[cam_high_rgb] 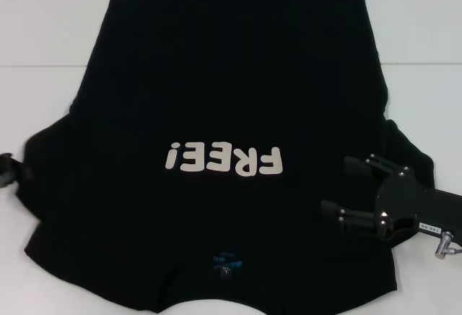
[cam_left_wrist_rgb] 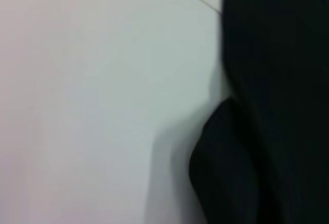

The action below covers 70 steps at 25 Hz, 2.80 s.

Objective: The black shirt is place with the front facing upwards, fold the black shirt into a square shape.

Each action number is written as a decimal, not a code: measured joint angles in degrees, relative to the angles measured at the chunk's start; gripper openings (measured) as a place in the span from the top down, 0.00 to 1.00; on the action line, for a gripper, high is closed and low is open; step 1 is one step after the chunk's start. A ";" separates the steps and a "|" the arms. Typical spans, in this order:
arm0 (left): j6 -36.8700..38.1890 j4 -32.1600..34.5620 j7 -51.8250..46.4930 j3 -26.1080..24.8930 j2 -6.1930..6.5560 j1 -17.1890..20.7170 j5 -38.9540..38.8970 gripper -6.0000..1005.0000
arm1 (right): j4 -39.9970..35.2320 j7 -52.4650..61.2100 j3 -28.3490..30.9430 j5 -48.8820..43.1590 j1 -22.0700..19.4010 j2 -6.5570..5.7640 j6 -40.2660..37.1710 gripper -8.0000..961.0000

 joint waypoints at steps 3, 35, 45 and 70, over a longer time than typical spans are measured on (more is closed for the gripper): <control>0.47 1.24 -0.01 -2.12 0.92 0.94 0.04 0.99 | 0.00 0.00 0.02 0.02 0.00 0.00 0.01 0.02; 6.87 18.77 -4.34 18.69 -9.77 -3.91 0.61 0.96 | 0.51 0.01 -0.43 -0.21 0.08 0.09 0.01 0.02; 5.85 11.64 -5.61 14.93 -10.18 -5.67 -4.01 0.91 | 0.53 0.01 -0.42 -0.25 0.00 0.08 0.03 0.02; 8.07 -4.95 -2.14 -2.34 -1.43 2.93 -14.30 0.16 | 0.53 0.02 -0.43 -0.04 0.00 0.08 0.22 0.02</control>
